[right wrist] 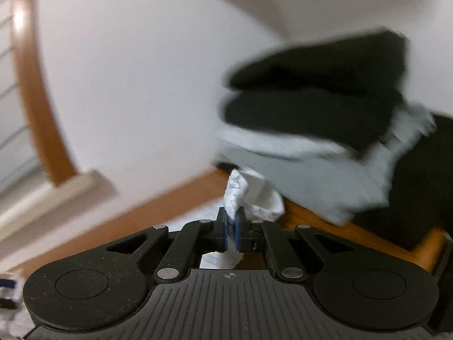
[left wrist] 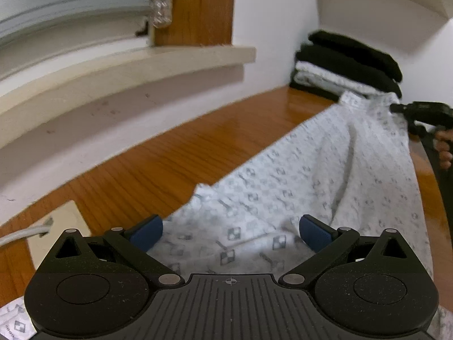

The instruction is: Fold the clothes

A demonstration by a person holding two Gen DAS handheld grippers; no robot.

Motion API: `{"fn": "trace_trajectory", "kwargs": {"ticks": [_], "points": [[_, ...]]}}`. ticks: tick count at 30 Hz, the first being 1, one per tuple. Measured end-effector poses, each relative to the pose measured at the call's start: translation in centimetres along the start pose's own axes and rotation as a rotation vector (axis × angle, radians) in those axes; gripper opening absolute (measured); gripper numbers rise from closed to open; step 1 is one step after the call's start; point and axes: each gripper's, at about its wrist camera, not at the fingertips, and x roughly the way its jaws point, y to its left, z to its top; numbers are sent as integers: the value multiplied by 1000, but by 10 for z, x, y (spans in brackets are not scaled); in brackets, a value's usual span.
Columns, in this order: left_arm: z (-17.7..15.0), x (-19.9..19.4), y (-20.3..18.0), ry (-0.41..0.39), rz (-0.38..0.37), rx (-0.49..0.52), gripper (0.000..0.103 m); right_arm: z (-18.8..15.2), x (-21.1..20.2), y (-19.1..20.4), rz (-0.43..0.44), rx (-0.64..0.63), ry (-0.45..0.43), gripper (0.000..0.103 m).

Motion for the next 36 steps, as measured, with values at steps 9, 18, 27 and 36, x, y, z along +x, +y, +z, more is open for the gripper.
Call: {"fn": "trace_trajectory", "kwargs": {"ticks": [9, 18, 27, 36], "points": [[21, -27, -5, -48, -202, -266, 103, -65, -31, 152, 389, -370, 158, 6], [32, 10, -35, 17, -178, -256, 103, -113, -47, 173, 402, -563, 142, 7], [87, 63, -118, 46, -189, -41, 103, -125, -44, 164, 394, -537, 101, 9], [89, 115, -182, 215, -131, 243, 92, -135, -44, 157, 393, -514, 54, 9]]}}
